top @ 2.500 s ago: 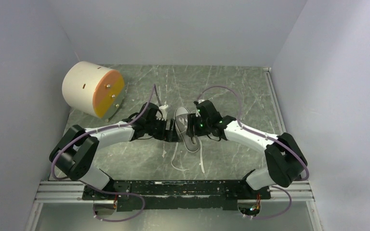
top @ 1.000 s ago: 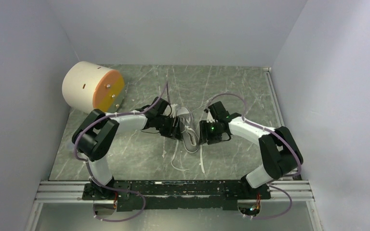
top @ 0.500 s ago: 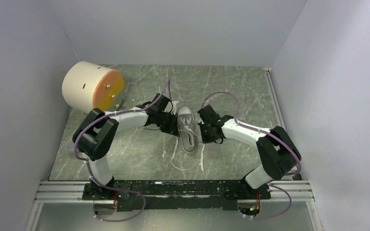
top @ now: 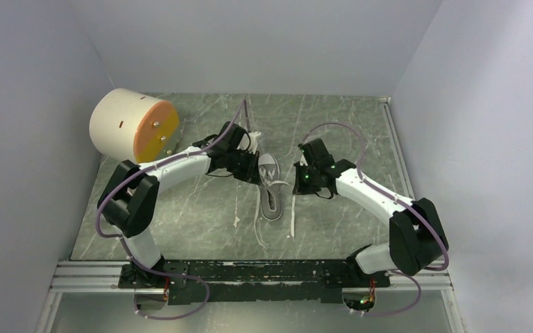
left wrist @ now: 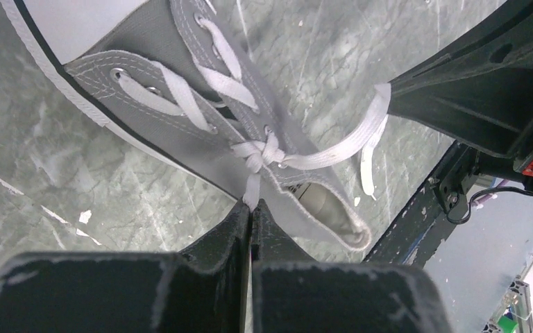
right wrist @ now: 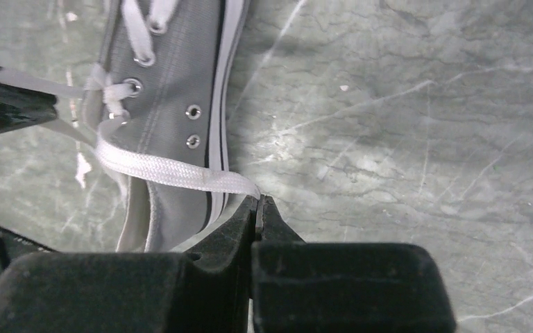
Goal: Tie the shoes
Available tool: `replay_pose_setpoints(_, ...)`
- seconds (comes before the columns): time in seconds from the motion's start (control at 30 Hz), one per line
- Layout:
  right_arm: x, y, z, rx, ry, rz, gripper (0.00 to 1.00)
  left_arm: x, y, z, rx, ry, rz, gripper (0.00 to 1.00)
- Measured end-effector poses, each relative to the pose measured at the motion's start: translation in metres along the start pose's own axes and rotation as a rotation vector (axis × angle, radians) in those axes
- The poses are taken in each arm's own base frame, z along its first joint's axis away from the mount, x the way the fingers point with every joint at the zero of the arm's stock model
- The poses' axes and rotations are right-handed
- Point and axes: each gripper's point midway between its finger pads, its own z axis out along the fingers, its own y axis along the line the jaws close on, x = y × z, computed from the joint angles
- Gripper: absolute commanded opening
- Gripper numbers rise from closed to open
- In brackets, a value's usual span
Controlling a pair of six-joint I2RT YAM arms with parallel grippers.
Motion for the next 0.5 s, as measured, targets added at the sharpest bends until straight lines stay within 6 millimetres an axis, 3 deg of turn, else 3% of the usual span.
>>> replay_pose_setpoints(0.33,-0.021,0.025,-0.02,-0.122,0.002,0.016,0.0,0.006,-0.005,-0.003,-0.005,0.038,0.018,0.1)
replay_pose_setpoints(0.5,-0.023,0.014,-0.022,-0.089,0.006,0.042,0.0,0.011,-0.003,-0.004,-0.01,0.055,0.011,0.11)
